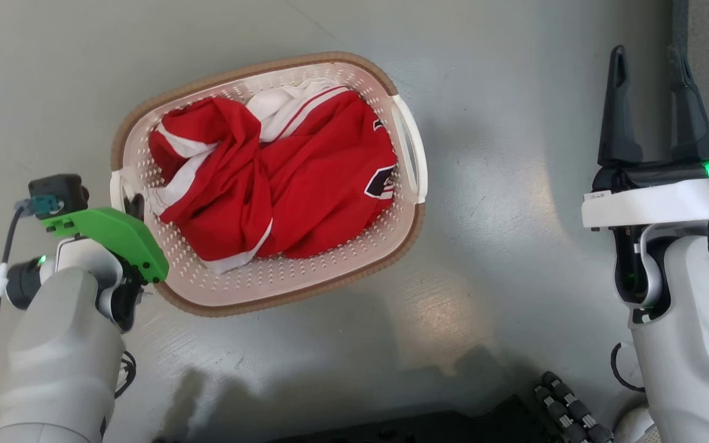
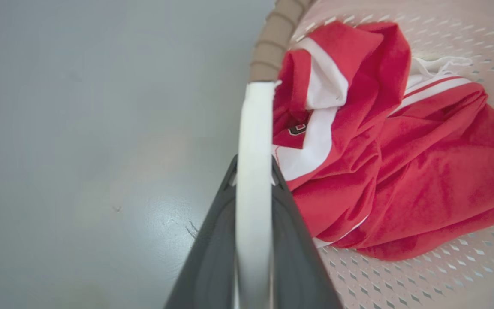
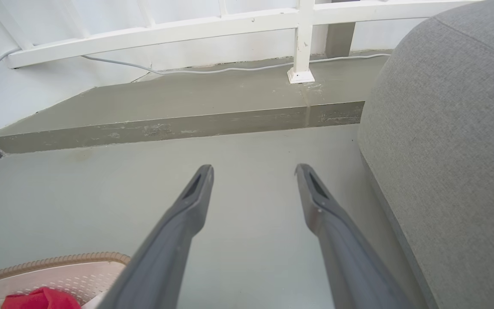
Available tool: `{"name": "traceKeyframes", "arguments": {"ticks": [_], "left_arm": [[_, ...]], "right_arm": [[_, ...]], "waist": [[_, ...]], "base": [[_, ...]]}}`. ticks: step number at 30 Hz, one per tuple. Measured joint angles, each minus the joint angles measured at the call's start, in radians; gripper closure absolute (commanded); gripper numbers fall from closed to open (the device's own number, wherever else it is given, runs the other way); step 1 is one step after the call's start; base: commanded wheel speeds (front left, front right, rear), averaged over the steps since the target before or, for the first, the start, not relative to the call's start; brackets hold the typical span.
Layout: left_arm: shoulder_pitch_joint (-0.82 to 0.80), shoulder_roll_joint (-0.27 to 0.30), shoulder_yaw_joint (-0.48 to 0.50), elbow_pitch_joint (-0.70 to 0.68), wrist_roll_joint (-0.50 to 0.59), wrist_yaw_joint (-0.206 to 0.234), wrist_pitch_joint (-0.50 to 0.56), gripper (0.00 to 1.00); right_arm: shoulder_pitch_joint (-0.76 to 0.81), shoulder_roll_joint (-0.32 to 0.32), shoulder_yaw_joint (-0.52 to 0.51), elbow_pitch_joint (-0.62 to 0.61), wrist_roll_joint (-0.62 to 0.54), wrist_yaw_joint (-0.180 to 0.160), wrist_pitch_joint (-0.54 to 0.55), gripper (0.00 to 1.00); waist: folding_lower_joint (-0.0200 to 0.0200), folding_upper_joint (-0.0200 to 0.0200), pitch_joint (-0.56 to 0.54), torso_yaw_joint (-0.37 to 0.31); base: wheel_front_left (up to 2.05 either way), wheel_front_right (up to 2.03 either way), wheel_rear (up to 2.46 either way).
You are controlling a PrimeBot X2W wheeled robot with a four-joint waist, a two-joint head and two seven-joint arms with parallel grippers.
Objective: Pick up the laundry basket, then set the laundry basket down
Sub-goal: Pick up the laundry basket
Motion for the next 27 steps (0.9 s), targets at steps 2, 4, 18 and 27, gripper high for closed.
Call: {"name": "traceKeyframes", "arguments": {"ticks": [2, 4, 18, 27], "left_arm": [[-0.008, 0.004, -0.014, 0.000, 0.014, 0.000, -0.001, 1.00], [-0.015, 0.008, -0.031, 0.003, 0.021, 0.000, -0.004, 1.00], [-0.018, 0.004, -0.095, 0.019, 0.021, 0.000, -0.003, 1.00], [-0.020, 0.006, -0.128, 0.019, 0.020, 0.000, -0.010, 0.68]], "right_arm": [[0.000, 0.002, -0.001, 0.000, 0.000, 0.005, 0.000, 0.00], [0.000, 0.006, -0.001, 0.001, 0.000, 0.006, 0.000, 0.00], [0.000, 0.016, -0.007, 0.003, 0.002, 0.009, 0.000, 0.00], [0.000, 0.019, -0.010, 0.004, 0.002, 0.015, 0.000, 0.00]], "waist": [[0.0000, 0.0000, -0.001, -0.002], [0.0000, 0.0000, -0.002, -0.005], [0.0000, 0.0000, -0.003, -0.030], [0.0000, 0.0000, -0.004, -0.036]], "base": [[0.00, 0.00, 0.00], [0.00, 0.00, 0.00], [0.00, 0.00, 0.00], [0.00, 0.00, 0.00]]}}
